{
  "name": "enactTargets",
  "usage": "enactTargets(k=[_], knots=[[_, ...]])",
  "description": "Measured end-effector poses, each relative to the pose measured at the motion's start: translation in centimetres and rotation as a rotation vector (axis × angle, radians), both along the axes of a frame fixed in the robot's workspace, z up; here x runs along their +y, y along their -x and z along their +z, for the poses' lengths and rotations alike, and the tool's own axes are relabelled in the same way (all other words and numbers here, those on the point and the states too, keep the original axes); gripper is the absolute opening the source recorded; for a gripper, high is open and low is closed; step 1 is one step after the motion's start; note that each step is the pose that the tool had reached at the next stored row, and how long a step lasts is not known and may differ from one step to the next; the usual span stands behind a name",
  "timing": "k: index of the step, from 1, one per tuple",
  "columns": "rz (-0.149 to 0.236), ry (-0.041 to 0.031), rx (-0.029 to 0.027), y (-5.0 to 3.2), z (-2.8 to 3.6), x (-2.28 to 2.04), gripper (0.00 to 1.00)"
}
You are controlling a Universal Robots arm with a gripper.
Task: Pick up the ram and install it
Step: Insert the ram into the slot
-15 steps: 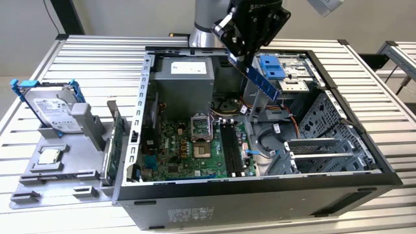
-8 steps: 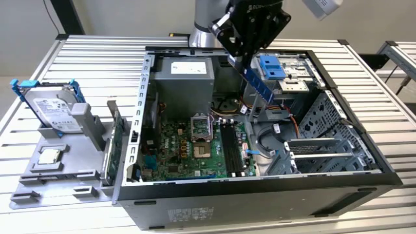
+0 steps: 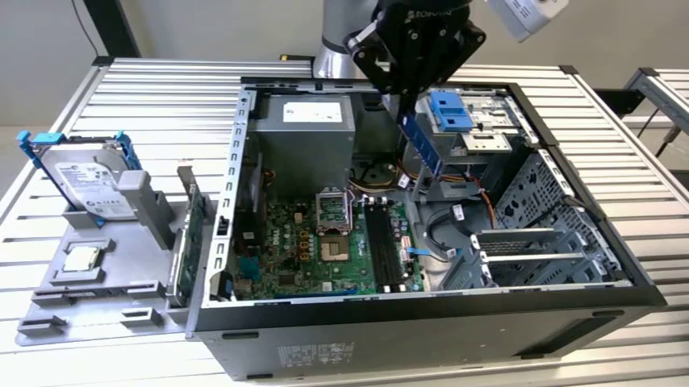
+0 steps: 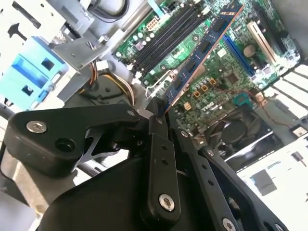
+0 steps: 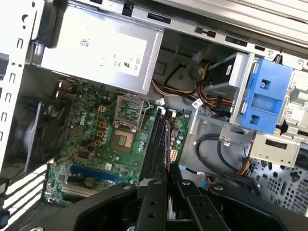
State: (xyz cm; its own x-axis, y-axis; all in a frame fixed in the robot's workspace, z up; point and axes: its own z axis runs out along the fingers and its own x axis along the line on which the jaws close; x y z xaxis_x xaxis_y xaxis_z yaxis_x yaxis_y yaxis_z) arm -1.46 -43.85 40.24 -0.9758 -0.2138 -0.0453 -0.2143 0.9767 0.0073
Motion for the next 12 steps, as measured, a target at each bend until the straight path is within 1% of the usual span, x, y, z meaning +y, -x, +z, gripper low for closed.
enactTargets(k=[10,12], knots=[[-0.179,0.0000,0.0000,0.00,-0.49,0.00,0.00],[-0.199,-0.0001,0.0000,0.00,-0.59,0.00,0.00]])
